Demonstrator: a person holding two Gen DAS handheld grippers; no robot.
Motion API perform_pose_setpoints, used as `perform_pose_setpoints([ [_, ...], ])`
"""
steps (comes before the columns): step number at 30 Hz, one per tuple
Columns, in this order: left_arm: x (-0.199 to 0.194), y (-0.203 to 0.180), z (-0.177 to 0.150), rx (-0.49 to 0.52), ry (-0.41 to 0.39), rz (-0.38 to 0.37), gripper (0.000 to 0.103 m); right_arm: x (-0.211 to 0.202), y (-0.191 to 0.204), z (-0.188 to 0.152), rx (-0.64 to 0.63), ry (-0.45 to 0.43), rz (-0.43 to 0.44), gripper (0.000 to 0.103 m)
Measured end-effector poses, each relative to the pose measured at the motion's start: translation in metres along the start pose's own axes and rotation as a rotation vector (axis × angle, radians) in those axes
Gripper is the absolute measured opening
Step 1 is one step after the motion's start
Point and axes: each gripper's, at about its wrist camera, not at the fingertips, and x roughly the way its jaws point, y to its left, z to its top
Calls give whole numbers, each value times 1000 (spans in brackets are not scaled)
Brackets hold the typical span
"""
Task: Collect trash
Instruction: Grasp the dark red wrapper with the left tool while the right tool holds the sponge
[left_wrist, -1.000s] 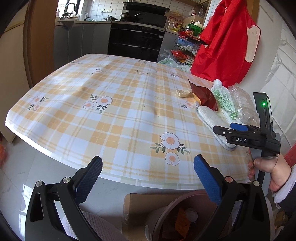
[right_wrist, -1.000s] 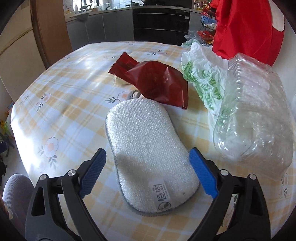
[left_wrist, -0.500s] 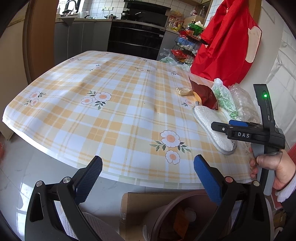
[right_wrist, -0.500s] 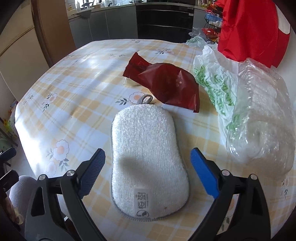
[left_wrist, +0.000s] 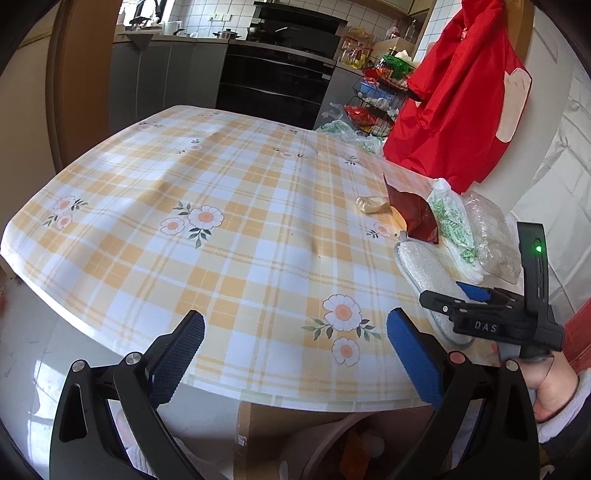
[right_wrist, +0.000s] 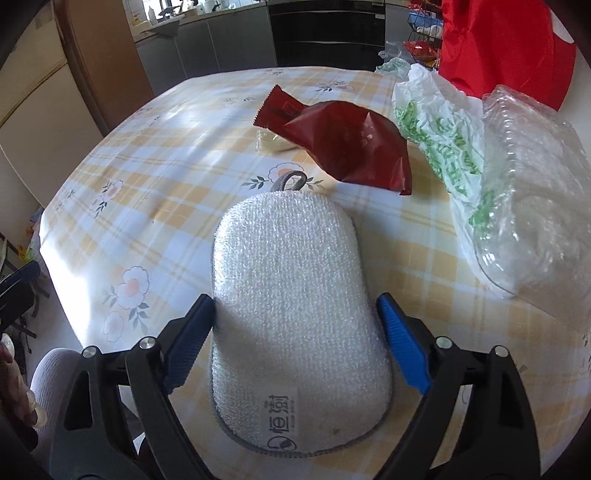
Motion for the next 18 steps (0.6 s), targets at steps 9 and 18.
perform_pose_setpoints([
  [9, 29, -45, 54, 44, 21, -138, 97, -75, -19, -28, 41, -187, -21, 88],
  [18, 115, -108, 98, 6, 104, -268, 73, -128, -64, -41, 119, -285, -54, 88],
])
